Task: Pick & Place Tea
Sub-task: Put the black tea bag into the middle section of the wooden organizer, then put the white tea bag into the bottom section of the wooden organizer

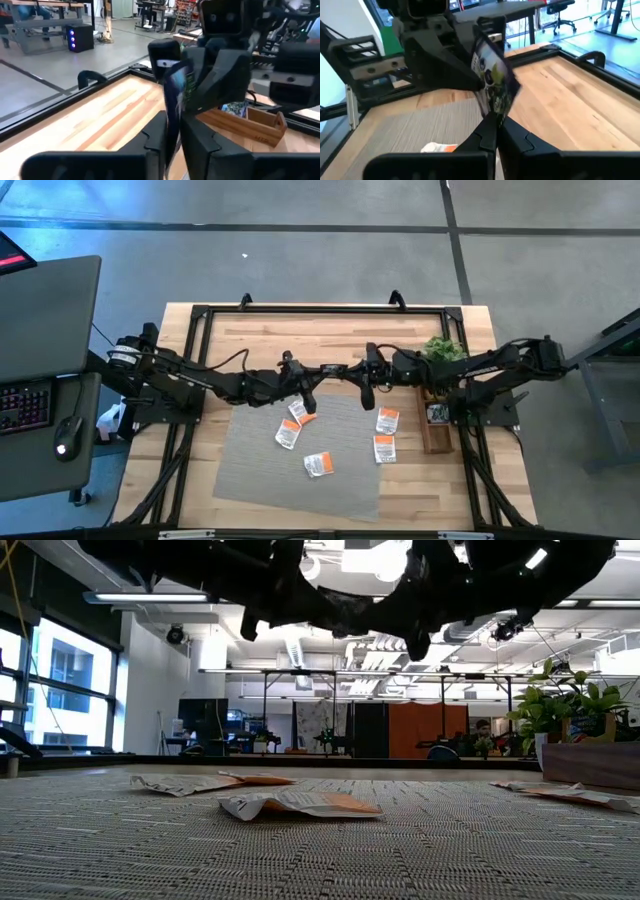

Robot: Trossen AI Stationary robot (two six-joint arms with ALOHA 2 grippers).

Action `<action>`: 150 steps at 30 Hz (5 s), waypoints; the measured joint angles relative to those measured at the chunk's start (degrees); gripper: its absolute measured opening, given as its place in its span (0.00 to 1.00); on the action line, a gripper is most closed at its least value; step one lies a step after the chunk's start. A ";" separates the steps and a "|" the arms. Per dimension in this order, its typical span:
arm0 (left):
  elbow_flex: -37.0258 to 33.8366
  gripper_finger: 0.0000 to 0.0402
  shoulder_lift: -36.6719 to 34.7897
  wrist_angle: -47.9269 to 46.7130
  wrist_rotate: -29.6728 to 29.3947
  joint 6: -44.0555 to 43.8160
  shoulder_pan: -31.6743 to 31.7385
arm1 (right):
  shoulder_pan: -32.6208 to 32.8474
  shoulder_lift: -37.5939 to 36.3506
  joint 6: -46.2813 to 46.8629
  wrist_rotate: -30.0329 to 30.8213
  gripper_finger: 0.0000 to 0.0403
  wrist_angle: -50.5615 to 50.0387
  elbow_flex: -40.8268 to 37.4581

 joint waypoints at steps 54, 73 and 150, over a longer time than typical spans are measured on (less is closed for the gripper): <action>-0.04 0.41 -0.04 -15.10 -4.09 -9.07 -0.02 | 17.74 -23.79 73.99 -4.74 0.07 -113.75 10.02; -0.04 0.40 -0.04 -15.50 -3.57 -8.97 -0.02 | 17.76 -21.84 65.62 0.11 0.24 -110.17 14.94; 3.00 0.40 -0.02 -16.13 31.52 -31.56 4.20 | 23.64 10.66 -61.01 22.84 0.02 -47.07 17.81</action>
